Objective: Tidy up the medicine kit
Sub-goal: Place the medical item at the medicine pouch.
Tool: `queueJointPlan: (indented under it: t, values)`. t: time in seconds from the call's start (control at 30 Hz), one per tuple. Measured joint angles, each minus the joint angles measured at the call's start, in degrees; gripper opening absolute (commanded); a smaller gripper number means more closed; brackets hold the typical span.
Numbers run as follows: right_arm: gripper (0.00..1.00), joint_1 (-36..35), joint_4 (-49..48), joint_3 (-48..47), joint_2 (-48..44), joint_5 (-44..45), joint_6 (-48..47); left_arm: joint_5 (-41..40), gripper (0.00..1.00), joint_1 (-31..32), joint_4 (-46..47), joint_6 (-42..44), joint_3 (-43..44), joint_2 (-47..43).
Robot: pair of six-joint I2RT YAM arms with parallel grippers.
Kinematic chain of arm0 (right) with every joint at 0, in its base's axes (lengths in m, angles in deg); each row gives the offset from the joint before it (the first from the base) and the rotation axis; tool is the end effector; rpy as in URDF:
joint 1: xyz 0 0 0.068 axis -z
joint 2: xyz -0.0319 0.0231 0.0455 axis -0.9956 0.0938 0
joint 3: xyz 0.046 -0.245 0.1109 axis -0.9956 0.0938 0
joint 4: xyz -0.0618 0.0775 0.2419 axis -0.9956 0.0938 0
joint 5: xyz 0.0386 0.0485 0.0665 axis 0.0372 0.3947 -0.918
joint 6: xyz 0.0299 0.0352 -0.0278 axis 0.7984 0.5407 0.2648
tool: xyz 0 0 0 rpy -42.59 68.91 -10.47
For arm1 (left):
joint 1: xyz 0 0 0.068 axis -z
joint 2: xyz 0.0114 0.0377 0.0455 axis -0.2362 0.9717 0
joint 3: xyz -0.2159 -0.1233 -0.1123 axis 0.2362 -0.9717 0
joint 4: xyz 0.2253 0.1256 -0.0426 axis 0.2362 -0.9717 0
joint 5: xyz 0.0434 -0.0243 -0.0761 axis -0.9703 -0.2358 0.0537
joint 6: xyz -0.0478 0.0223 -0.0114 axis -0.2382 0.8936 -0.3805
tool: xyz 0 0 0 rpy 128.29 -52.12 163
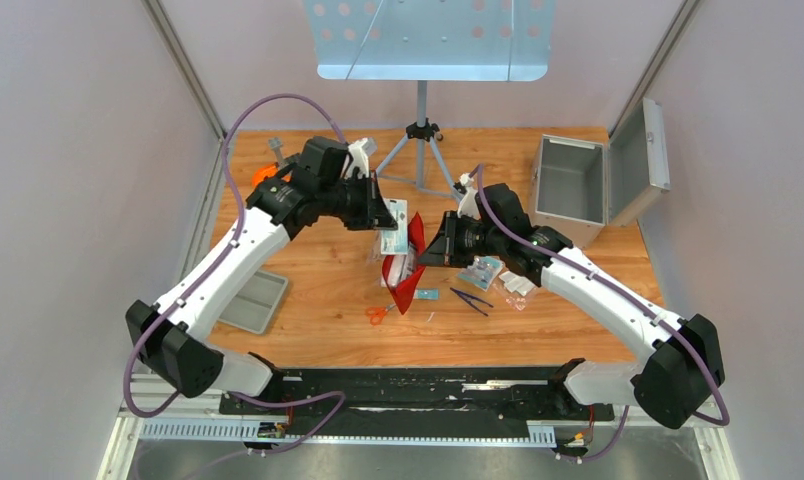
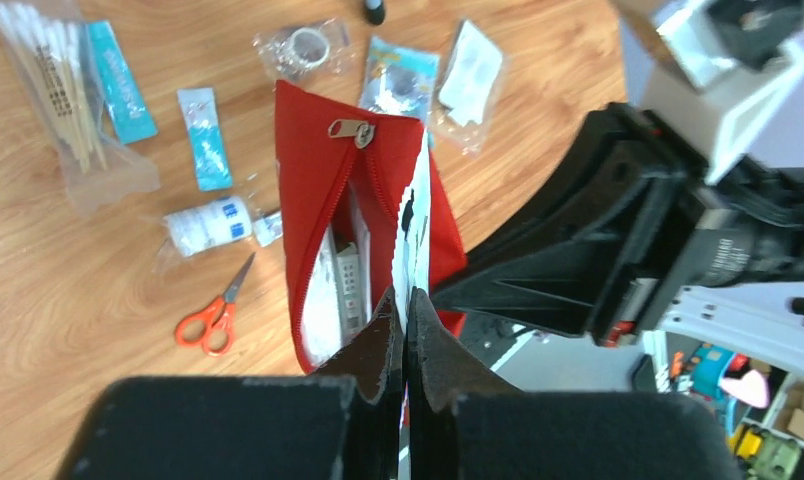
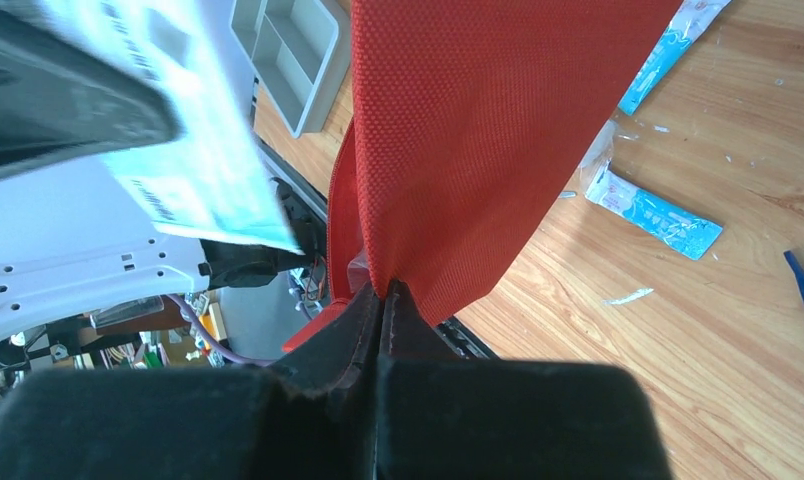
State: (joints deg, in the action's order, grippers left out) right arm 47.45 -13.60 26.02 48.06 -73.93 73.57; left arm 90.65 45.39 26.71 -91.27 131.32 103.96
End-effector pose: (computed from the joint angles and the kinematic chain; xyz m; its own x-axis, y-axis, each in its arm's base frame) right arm 0.2130 0.1810 0.2995 -0.9020 0.0590 -0.4277 -0.3019 0.6220 0.7225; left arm 0.2411 -0.1654 0.3816 -0.8697 -0.0982 -0.4837 0.2861 0.6983 -0.6561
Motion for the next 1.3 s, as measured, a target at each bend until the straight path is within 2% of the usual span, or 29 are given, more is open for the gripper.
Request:
queueJointPlan:
  t: [0.23,0.73,1.2,1.27,1.3]
  values:
    - [0.0,-0.3,0.0,0.0,0.0,0.0,0.4,-5.3,0.0,5.1,-2.9,2.6,-0.4,2.7]
    - [0.0,-0.7,0.0,0.0,0.1,0.5,0.8,-12.0,0.0,11.8,-8.0,4.9,-0.5,7.7]
    - [0.0,-1.0,0.0,0.0,0.1,0.8,0.8,-16.2,0.0,13.6,-13.3,6.3,0.0,9.4]
    - [0.0,-1.0,-0.1,0.0,0.1,0.8,0.8,-16.3,0.03,13.6,-13.1,6.2,0.5,9.4]
    - [0.0,-1.0,-0.2,0.0,0.1,0.8,0.8,-16.3,0.1,13.6,-13.0,6.1,0.8,9.4]
